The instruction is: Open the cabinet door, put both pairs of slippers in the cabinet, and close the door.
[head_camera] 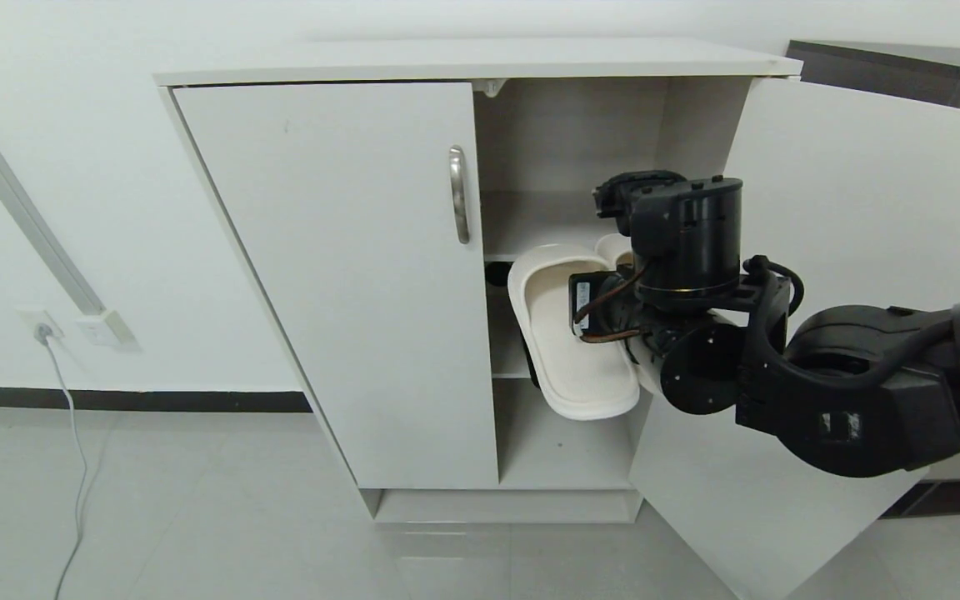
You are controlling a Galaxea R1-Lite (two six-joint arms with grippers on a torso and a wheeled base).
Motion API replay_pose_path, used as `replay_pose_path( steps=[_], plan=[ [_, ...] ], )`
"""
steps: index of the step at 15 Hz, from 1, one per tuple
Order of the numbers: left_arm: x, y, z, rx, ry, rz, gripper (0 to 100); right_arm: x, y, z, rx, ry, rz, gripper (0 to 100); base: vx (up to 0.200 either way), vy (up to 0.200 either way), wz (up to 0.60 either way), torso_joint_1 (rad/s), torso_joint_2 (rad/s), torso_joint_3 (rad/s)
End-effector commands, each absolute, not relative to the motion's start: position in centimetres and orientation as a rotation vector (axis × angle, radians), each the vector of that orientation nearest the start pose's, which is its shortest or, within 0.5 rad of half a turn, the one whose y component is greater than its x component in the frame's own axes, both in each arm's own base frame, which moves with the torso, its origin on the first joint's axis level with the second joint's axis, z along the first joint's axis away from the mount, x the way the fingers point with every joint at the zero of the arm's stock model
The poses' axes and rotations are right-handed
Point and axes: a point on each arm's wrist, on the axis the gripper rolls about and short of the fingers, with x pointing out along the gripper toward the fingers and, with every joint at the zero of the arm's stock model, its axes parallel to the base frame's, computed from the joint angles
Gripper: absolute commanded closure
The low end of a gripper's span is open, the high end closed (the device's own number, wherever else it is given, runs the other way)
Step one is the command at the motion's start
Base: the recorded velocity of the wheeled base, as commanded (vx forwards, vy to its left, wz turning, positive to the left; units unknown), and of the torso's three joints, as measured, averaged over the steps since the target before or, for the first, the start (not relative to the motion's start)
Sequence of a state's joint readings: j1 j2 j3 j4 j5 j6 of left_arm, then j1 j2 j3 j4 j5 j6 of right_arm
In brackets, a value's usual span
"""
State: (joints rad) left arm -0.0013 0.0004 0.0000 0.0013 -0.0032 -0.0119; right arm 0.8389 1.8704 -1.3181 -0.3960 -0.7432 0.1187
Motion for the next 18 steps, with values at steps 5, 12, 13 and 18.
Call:
replay_pose_path(
  steps=[5,12,13,18],
  plan=[
    [-2.3,0.0,7.5,-0.014,0.003,-0.005,100,26.1,26.7,24.5,0.007,0.112,0.087,100,0.200,0.000,0.00,0.003,0.00,0.005],
    [-2.3,0.0,7.5,-0.012,0.003,0.000,100,27.1,27.6,23.5,0.001,0.123,0.083,100,0.143,0.000,0.00,0.001,0.00,-0.001],
    [-2.3,0.0,7.5,-0.012,0.003,-0.002,100,27.5,27.8,23.5,0.001,0.123,0.078,100,0.000,0.000,0.00,0.000,0.00,0.000],
    [-2.3,0.0,7.5,-0.012,0.003,0.002,100,30.6,28.7,23.5,0.007,0.120,0.039,100,0.000,0.000,0.00,0.000,0.00,0.000]
  ],
)
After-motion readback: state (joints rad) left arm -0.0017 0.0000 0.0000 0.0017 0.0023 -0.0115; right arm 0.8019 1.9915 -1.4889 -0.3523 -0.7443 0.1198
